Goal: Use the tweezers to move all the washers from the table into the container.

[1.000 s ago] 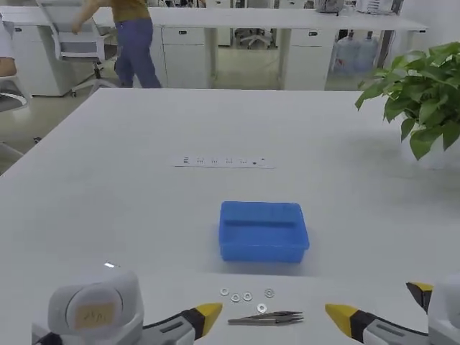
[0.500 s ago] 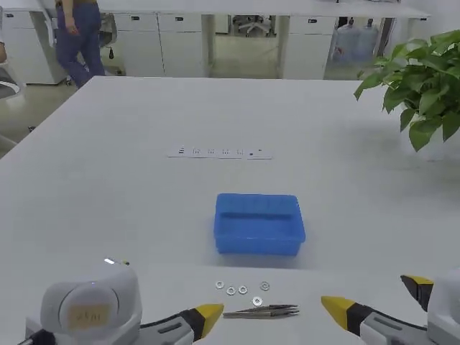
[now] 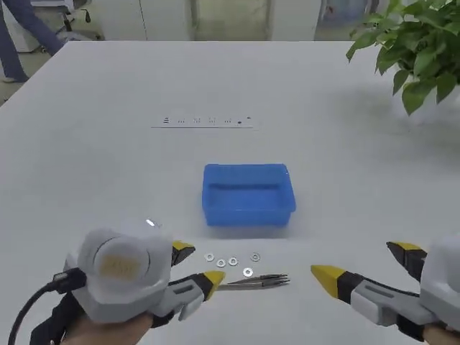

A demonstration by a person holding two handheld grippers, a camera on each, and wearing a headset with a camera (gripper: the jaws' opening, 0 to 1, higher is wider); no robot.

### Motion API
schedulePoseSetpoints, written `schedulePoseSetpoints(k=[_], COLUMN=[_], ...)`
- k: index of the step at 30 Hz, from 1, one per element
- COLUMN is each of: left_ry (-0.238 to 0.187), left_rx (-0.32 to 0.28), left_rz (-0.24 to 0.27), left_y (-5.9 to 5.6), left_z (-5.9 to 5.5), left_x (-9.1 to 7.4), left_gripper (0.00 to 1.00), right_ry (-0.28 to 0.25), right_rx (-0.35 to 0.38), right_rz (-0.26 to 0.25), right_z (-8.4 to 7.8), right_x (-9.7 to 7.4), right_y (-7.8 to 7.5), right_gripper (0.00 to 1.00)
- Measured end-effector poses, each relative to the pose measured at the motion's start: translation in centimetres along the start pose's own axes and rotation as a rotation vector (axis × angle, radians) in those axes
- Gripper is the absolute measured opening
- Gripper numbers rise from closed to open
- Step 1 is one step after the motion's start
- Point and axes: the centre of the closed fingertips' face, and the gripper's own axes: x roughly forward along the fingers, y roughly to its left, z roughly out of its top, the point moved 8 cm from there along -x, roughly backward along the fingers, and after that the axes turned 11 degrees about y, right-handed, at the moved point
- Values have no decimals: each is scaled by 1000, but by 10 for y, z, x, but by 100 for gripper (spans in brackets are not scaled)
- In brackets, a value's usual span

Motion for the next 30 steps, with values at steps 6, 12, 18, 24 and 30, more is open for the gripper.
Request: schedulePoseSetpoints(k=[6, 12, 18, 24, 30], left_ry=[119, 180, 239, 270, 298], left_rx=[148, 213, 271, 310, 399], left_rz=[-89, -108, -129, -138, -136], left_y=[-3, 1, 7, 8, 8], left_z=[-7, -13, -20, -23, -25], left_x=[21, 39, 56, 67, 72], left_gripper=[18, 17, 13, 7, 0], right_ry=[16, 34, 54, 83, 99], right_rx=[-7, -13, -12, -9, -16], right_rz=[21, 39, 54, 70, 95], right_z=[3, 3, 0, -5, -3], right_x=[3, 8, 12, 17, 23], right_y=[9, 14, 16, 18, 23], right_gripper=[76, 75, 75, 74, 73])
